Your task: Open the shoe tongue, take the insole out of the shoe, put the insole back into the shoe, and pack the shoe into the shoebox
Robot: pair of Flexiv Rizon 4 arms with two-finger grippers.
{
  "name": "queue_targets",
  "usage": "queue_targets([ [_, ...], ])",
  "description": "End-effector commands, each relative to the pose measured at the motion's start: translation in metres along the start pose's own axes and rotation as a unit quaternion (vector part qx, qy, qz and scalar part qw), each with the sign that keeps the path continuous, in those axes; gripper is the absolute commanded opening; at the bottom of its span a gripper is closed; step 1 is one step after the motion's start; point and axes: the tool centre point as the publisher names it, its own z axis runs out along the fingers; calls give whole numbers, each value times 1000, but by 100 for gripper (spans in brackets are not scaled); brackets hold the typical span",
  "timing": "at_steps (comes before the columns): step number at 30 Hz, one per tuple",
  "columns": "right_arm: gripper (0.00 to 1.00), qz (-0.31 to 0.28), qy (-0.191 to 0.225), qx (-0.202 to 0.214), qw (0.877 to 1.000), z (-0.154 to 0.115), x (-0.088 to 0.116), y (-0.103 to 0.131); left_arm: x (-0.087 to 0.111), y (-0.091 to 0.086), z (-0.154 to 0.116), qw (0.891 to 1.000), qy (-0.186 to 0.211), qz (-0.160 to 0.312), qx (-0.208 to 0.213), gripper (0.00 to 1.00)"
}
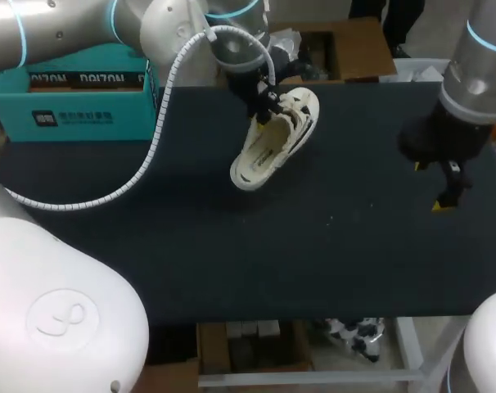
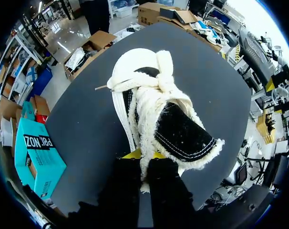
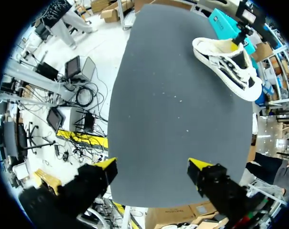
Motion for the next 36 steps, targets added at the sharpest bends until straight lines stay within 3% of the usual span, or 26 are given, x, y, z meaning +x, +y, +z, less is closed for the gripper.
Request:
queue_targets([
  [1,100,-1,0,-1,1000,0,0,-1,-38,-13,-32,999,5,35,7,0],
  [7,100,-1,0,-1,1000,0,0,-1,-121,-34,-67,992,-13,123,20,0],
  [11,100,-1,0,-1,1000,0,0,-1,-177,-37,-90,983,-35,180,21,0],
  [16,100,-1,0,-1,1000,0,0,-1,-248,-34,-113,975,-58,215,16,0],
  [22,100,-1,0,-1,1000,0,0,-1,-325,-13,-122,967,-72,244,14,0],
  [27,100,-1,0,-1,1000,0,0,-1,-377,14,-119,965,-73,253,8,0],
  [31,100,-1,0,-1,1000,0,0,-1,-411,38,-120,965,-79,248,-2,0],
  [36,100,-1,0,-1,1000,0,0,-1,-439,74,-120,965,-80,250,-3,0],
])
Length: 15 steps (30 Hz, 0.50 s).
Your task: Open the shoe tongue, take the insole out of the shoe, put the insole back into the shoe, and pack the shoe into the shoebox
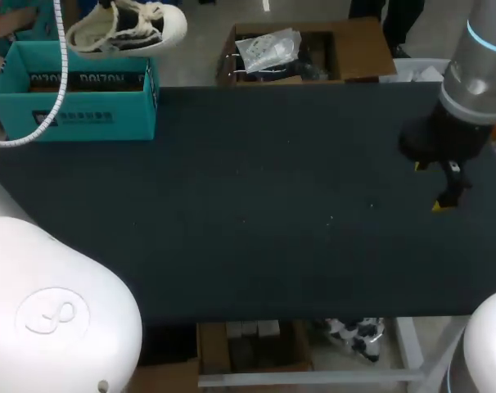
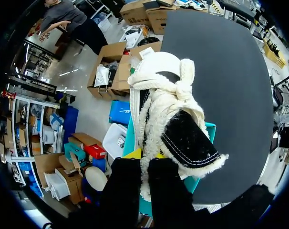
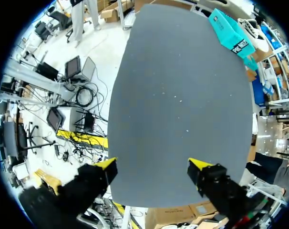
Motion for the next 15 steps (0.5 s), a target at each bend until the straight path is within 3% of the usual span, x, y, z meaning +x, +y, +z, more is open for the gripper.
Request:
queue_targets([
  [1,100,-1,0,-1,1000,0,0,-1,-8,35,5,1000,12,2,21,0],
  [8,100,-1,0,-1,1000,0,0,-1,-2,87,18,1000,11,1,5,0],
  [15,100,-1,0,-1,1000,0,0,-1,0,115,48,999,36,10,-18,0],
])
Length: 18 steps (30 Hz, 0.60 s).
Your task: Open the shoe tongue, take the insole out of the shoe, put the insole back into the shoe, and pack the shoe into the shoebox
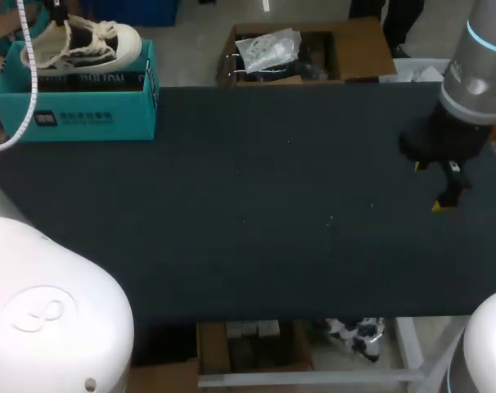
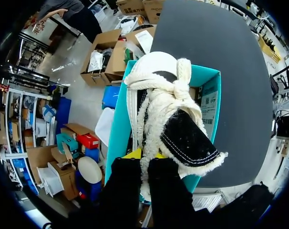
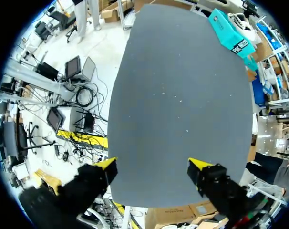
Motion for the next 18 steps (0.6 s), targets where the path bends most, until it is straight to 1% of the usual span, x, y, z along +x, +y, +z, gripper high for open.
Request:
queue_targets([
  [1,100,-1,0,-1,1000,0,0,-1,-1,11,22,1000,7,4,5,0],
  [2,100,-1,0,-1,1000,0,0,-1,-1,13,27,1000,13,11,1,0],
  [6,100,-1,0,-1,1000,0,0,-1,-1,18,46,999,25,13,-20,0],
  [10,100,-1,0,-1,1000,0,0,-1,-2,23,67,998,50,24,-31,0],
  [12,100,-1,0,-1,1000,0,0,-1,0,24,80,997,65,34,-39,0],
  [18,100,-1,0,-1,1000,0,0,-1,7,25,102,994,85,45,-60,0],
])
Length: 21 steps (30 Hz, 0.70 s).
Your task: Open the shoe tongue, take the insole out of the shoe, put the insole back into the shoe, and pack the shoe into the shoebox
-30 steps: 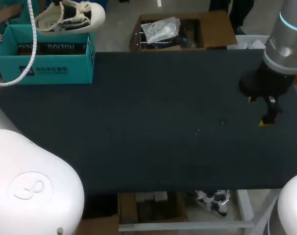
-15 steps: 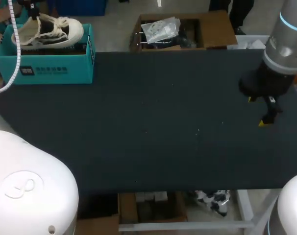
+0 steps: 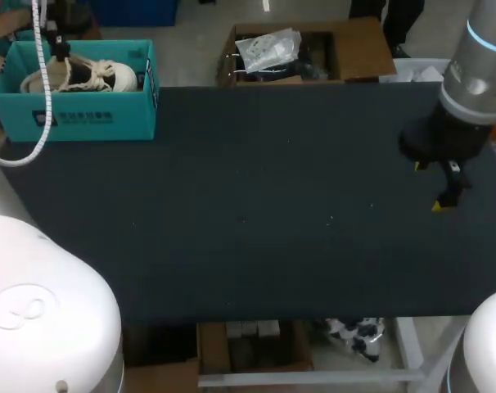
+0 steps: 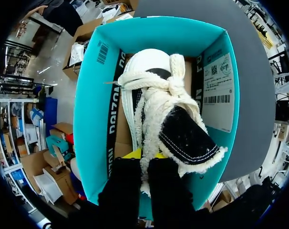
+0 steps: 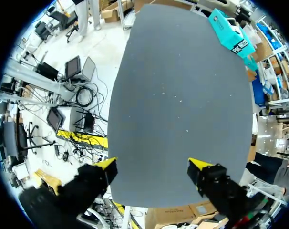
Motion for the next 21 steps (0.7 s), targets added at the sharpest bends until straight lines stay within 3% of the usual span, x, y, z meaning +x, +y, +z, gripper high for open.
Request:
queue_targets([
  [1,100,-1,0,-1,1000,0,0,-1,-17,-4,22,999,45,2,-9,0],
  [5,100,-1,0,-1,1000,0,0,-1,-17,-6,30,998,56,-6,-14,0],
  [6,100,-1,0,-1,1000,0,0,-1,-18,-6,31,998,56,-7,-14,6],
  [7,100,-1,0,-1,1000,0,0,-1,-18,-6,32,998,58,-8,-15,64],
  [8,100,-1,0,-1,1000,0,0,-1,-19,-6,32,998,60,-11,-15,100],
  [16,100,-1,0,-1,1000,0,0,-1,-17,-12,8,999,47,-12,1,100],
  [21,100,-1,0,-1,1000,0,0,-1,-4,-22,-21,999,37,-6,11,100],
])
